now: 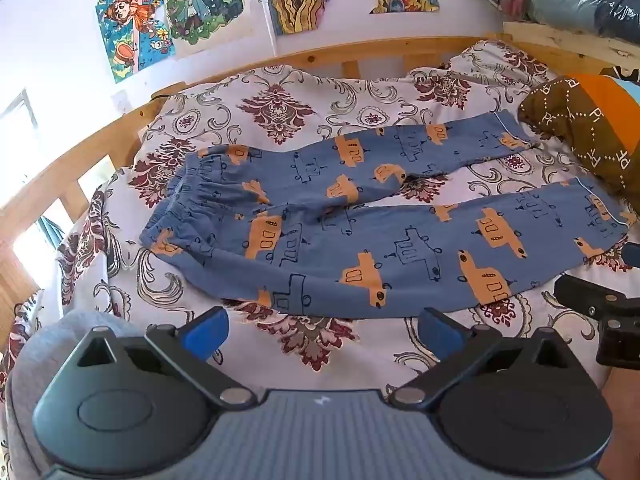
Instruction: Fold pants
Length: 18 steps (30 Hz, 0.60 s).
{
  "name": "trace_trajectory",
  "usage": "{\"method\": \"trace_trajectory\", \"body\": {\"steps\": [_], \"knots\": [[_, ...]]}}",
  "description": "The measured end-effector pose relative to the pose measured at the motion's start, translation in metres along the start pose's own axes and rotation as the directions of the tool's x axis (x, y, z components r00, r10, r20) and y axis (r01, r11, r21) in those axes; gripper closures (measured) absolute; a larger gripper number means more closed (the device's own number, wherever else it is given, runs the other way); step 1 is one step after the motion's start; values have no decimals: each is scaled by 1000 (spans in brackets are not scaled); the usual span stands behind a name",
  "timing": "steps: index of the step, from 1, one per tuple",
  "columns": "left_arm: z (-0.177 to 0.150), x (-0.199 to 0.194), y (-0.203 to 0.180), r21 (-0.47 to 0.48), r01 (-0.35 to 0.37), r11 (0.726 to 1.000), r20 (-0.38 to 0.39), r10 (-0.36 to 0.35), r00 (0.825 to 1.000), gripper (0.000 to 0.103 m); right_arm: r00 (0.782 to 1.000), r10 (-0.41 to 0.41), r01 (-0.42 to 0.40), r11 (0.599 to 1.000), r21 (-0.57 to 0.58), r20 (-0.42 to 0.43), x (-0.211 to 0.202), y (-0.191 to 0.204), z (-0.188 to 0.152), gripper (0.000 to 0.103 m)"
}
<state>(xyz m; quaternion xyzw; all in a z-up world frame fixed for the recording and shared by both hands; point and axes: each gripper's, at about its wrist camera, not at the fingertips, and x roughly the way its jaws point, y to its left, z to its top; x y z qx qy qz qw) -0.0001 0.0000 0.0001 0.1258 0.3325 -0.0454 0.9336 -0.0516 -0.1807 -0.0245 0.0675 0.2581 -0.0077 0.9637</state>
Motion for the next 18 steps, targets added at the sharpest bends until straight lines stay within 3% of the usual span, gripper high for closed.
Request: {"method": "trace_trajectory", "body": {"steps": [18], "knots": [[0,0,0,0,0,1000,-5,0,1000,0,1000,0,0,1000,3,-7,-1,-2,0,1]]}}
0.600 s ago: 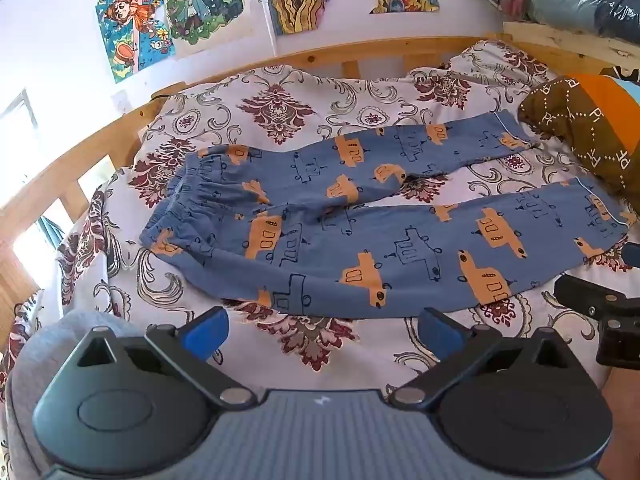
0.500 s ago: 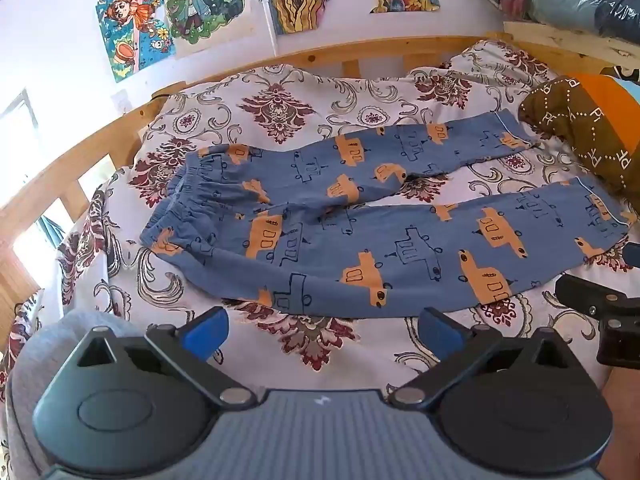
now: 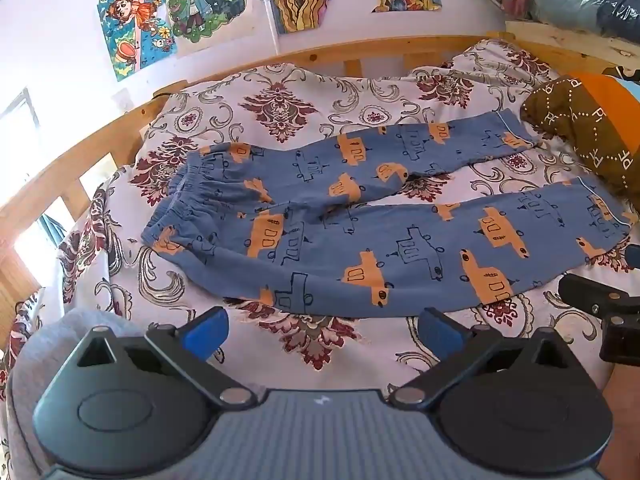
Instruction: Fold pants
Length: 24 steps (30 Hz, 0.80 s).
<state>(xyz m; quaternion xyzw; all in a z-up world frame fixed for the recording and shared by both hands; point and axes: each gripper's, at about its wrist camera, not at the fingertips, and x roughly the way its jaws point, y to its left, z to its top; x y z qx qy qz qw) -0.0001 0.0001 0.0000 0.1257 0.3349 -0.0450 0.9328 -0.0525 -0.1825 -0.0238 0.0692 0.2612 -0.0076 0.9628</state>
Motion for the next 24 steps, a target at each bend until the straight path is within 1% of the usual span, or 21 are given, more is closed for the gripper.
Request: {"method": "trace_trajectory", "body": {"steps": [24], "knots": [[0,0,0,0,1,1000,-1,-1,1000,0,1000,-1,1,1000,6,-1,-2,-2,0,0]]}}
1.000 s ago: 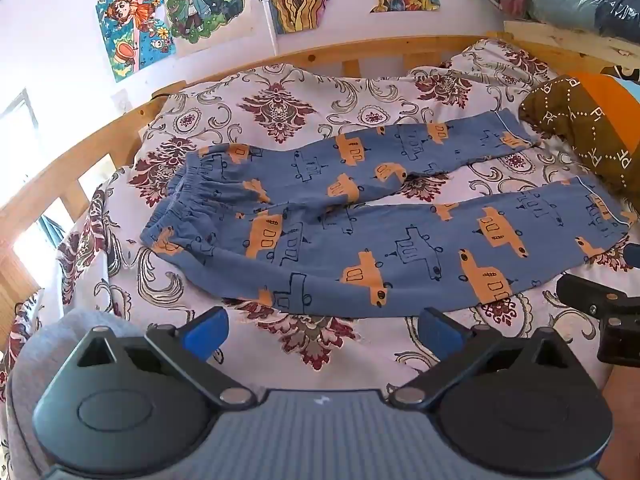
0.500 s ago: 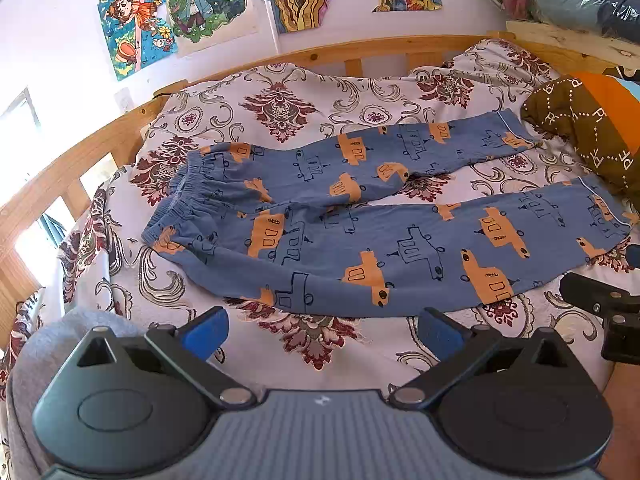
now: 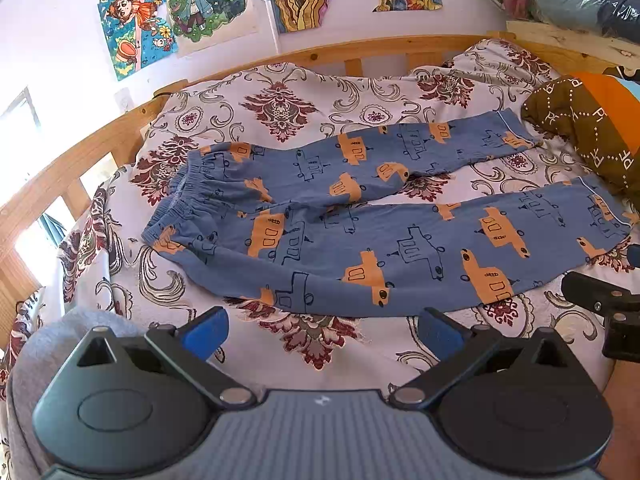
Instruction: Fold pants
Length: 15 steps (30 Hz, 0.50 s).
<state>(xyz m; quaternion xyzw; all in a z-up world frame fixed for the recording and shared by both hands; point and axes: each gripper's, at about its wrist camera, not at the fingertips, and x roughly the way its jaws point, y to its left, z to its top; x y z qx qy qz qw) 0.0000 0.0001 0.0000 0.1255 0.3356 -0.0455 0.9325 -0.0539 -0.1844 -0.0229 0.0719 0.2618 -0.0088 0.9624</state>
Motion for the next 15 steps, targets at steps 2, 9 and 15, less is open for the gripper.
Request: {"method": "trace_trajectory", "body": {"steps": [2,9,15], "knots": [[0,0,0,0,0,1000,0,0,1000,0,1000,0,0,1000,0,0,0,-1,0,1],[0,0,0,1,0,1000,0,0,1000,0,1000,0,0,1000,1,-1,0,2,0,1],[0,0,0,1,-1,1000,-2,1,1000,0,1000,-1,1,1000,2,-2,-2,10,-1,1]]}}
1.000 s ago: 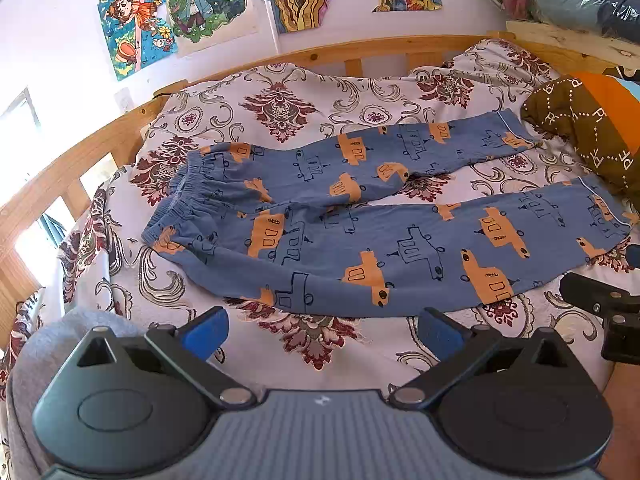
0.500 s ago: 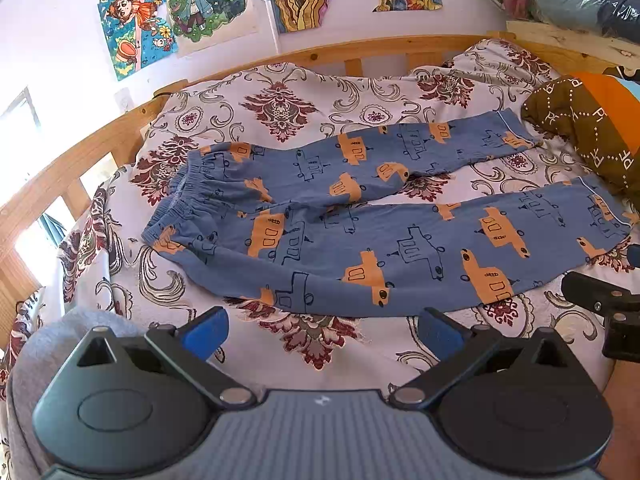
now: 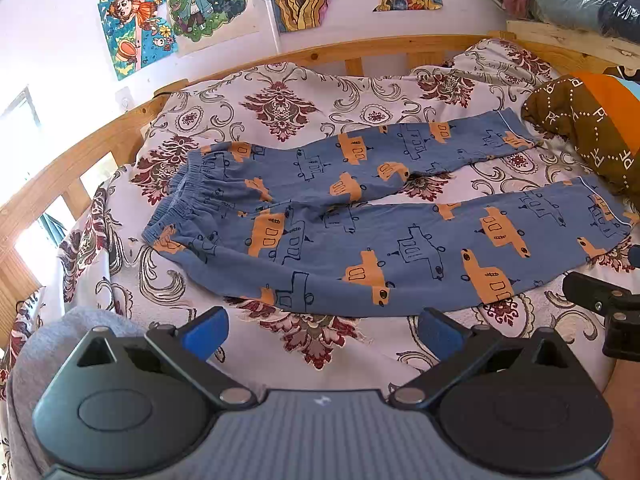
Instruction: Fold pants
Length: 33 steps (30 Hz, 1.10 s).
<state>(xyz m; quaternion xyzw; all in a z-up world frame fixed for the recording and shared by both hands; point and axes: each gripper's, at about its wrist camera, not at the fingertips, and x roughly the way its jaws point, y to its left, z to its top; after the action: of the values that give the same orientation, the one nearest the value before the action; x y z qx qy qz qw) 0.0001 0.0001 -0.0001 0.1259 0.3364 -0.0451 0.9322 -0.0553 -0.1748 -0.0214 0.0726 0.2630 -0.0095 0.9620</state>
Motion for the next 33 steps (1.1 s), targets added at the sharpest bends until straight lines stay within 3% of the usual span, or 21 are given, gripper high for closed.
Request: {"method": "trace_trajectory", "body": {"steps": [2,15,19,23,29,31,33], "knots": [[0,0,0,0,0,1000,0,0,1000,0,1000,-1,1,1000,0,0,2,-16,-1,1],[-2,5,7,-14,12,1000,-34,-12,999,0,999,-30,30,1000,0,-23,5,-13,-3,1],[19,6,21,-67,101,993,-66,-105,992,0,998,-29,29,999,18,-49,9,-19,6,1],[45,10,43,-66,177,982,-35,-180,983,0,998,7,-7,1000,0,-67,17,-26,25,0],[90,51,97,-151,253,956,-34,-260,965,0,990,88,-98,991,-91,-107,52,-28,70,0],[105,68,121,-175,247,953,-17,-253,967,0,985,112,-129,983,-130,-131,69,-26,85,0],[122,85,140,-155,194,969,10,-195,981,0,977,144,-170,970,-171,-156,89,-24,98,0]]}}
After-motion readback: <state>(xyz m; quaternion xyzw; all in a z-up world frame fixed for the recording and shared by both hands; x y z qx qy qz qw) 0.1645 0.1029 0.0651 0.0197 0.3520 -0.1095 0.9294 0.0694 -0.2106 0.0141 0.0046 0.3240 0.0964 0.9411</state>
